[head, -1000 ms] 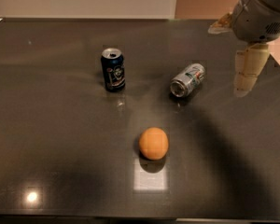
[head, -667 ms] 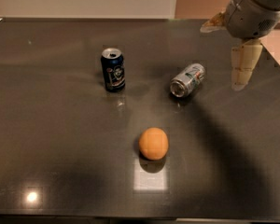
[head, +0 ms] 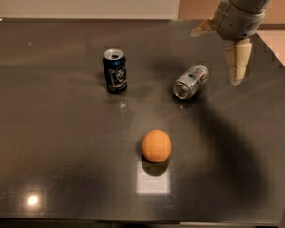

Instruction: Place 7up can upright

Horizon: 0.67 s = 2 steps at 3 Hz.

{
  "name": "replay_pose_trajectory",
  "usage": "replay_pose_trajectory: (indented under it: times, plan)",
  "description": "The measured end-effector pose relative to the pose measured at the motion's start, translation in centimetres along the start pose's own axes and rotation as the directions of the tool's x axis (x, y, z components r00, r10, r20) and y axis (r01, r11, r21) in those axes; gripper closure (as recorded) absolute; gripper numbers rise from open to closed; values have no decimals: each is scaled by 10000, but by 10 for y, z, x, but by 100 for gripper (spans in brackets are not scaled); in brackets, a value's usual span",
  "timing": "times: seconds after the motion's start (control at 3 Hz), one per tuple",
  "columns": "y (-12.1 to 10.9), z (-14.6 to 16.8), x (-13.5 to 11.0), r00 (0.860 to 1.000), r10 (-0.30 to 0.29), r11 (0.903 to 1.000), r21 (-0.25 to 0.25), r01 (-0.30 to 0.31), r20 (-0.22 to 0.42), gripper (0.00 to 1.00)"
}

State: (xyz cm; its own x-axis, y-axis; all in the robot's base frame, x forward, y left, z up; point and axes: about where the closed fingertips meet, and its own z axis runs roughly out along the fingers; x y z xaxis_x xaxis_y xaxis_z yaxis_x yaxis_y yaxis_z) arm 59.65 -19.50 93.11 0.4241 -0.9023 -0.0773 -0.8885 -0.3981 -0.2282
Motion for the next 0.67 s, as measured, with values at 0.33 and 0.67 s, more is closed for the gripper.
replay_pose_trajectory:
  times: [0.33, 0.67]
  plan:
    - [-11, 18, 7, 9962, -849, 9959, -328, 843, -181, 0]
    - [-17, 33, 10, 9849, -1724, 9828, -697, 1710, -149, 0]
